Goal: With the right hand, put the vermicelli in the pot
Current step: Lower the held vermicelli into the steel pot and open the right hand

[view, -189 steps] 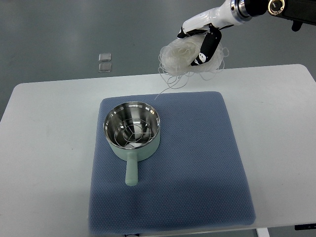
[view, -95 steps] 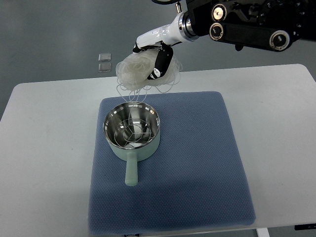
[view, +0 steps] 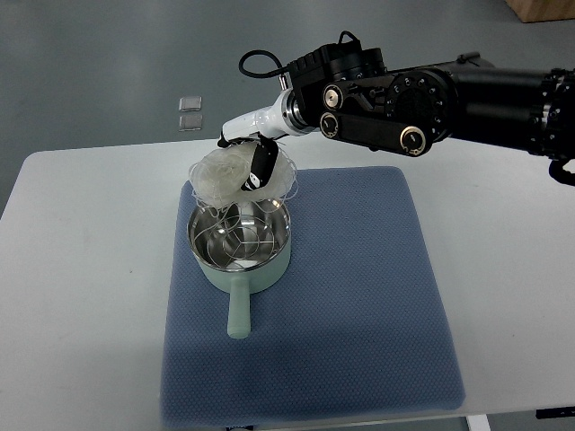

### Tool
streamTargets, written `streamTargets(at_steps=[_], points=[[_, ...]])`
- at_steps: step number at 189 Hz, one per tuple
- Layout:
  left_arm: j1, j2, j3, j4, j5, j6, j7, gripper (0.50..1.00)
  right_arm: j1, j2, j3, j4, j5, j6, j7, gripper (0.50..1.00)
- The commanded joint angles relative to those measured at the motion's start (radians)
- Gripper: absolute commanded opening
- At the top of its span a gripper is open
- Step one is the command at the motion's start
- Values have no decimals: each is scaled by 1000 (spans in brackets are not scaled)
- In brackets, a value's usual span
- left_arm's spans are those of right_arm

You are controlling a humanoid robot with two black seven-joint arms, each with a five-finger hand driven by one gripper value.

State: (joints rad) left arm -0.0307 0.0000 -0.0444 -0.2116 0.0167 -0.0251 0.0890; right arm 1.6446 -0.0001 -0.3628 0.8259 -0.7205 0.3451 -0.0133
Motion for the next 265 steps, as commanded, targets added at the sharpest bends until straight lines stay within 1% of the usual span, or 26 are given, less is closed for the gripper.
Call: streamTargets(at_steps=[1,75,165,170,171,172,173,174,177,178,179,180,181,182,183,184,185,186,187,188,190,193,198,207,246,265], points=[[0,0,1,0,0,-1,0,1000,-20,0,2,-4,3,0,1,500],[0,0,1,0,0,1,0,1000,-28,0,73,7,96,32,7,500],[0,0,1,3,0,1,0,1000,-135,0,70,7,78,37,15,502],[0,0,1,3,0,1,0,1000,-140,0,70,7,78,35,15,564],[0,0,1,3,0,1,0,1000,-140,0,70,7,78,35,15,564],[0,0,1,3,0,1,0,1000,-141,0,70,7,78,35,15,584],[0,0,1,3,0,1,0,1000,-141,0,70,7,78,35,15,584],[0,0,1,3,0,-1,0,1000,-143,0,70,7,78,35,15,606],[0,0,1,3,0,1,0,1000,-144,0,70,7,79,35,15,627],[0,0,1,3,0,1,0,1000,-146,0,70,6,79,35,15,653],[0,0,1,3,0,1,0,1000,-146,0,70,6,79,35,15,654],[0,0,1,3,0,1,0,1000,-147,0,70,6,79,34,15,684],[0,0,1,3,0,1,0,1000,-147,0,70,6,79,34,15,684],[0,0,1,3,0,1,0,1000,-150,0,70,4,79,35,15,713],[0,0,1,3,0,1,0,1000,-151,0,70,4,79,35,15,713],[0,0,1,3,0,1,0,1000,-152,0,70,4,79,34,15,743],[0,0,1,3,0,1,0,1000,-152,0,70,4,79,34,15,744],[0,0,1,3,0,1,0,1000,-154,0,70,4,79,35,15,770],[0,0,1,3,0,1,0,1000,-154,0,70,4,79,35,15,770],[0,0,1,3,0,1,0,1000,-155,0,70,4,79,35,15,792],[0,0,1,3,0,1,0,1000,-155,0,70,4,79,35,15,793],[0,0,1,3,0,1,0,1000,-157,0,70,2,79,35,15,825],[0,0,1,5,0,-1,0,1000,-157,0,71,1,79,35,16,842],[0,0,1,5,0,1,0,1000,-158,0,73,-1,79,37,15,895],[0,0,1,3,0,1,0,1000,-144,0,81,-4,85,51,15,930],[0,0,1,5,0,1,0,1000,-128,0,137,-5,92,69,15,930]])
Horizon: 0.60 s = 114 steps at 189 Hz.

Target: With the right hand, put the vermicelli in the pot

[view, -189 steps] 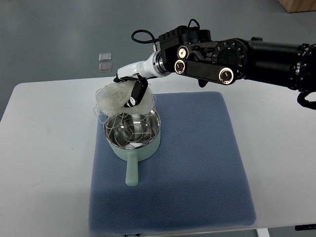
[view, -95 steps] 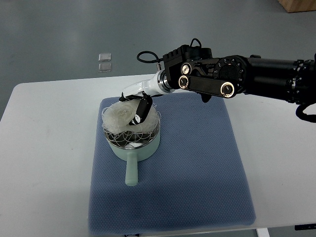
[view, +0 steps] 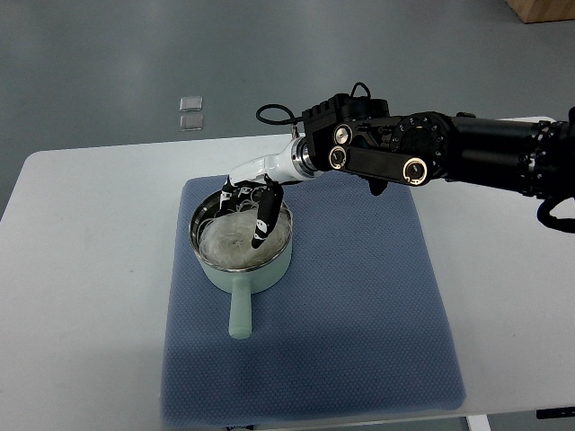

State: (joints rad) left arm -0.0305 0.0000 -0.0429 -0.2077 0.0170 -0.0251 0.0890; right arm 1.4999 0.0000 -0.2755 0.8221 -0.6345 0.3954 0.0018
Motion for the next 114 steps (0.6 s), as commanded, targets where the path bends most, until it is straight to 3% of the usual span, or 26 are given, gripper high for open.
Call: streamTargets(at_steps=[1,35,68,114], points=[[0,0,0,1,0,1,0,1000,19,0,59,-1,6,23,0,930],[0,0,1,-2,0,1,0,1000,33,-2,176,0,12,71,0,930],[0,0,3,-7,0,1,0,1000,14,-149,329,9,15,71,0,930],[0,0,3,-10,1,1,0,1000,-225,-282,739,6,18,60,4,932]])
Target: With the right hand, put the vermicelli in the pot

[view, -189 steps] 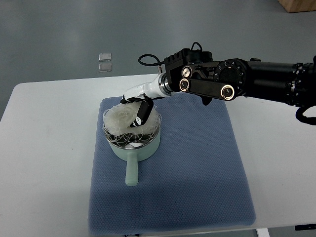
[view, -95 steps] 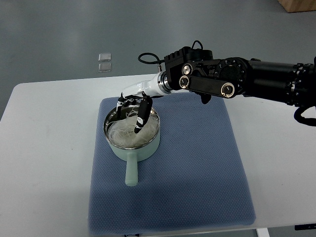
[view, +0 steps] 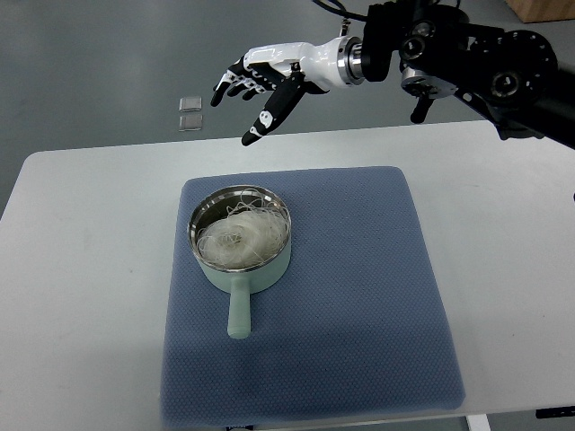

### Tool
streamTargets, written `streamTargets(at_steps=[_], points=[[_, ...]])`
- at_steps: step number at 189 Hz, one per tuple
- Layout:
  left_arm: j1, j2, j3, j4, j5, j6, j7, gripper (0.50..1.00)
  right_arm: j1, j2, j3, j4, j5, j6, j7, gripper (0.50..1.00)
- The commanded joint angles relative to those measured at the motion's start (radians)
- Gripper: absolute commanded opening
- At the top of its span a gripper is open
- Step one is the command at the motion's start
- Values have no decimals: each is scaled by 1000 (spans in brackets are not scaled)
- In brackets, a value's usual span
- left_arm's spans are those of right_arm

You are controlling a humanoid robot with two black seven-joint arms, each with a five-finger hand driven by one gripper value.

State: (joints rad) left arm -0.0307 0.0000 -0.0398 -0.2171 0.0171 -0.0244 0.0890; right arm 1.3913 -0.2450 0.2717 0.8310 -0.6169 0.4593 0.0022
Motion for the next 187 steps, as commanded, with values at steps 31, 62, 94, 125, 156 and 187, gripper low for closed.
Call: streamTargets(at_steps=[31,62,94,125,156,187], points=[[0,0,1,1,0,0,0,1000,-328,-42,472,-7,106,-21,30,930],[0,0,1,1,1,0,0,1000,-486,-22,626,-10,295,-123,58,932],[0,0,1,-1,1,0,0,1000,-603,0,692,-13,414,-146,136,932],[0,0,1,-1,1,0,0,1000,-676,33,735,-32,505,-148,220,932],[0,0,1,-1,1,0,0,1000,-683,53,753,-79,534,-148,280,932],[0,0,3,-1,1,0,0,1000,-681,58,753,-82,534,-148,280,932]])
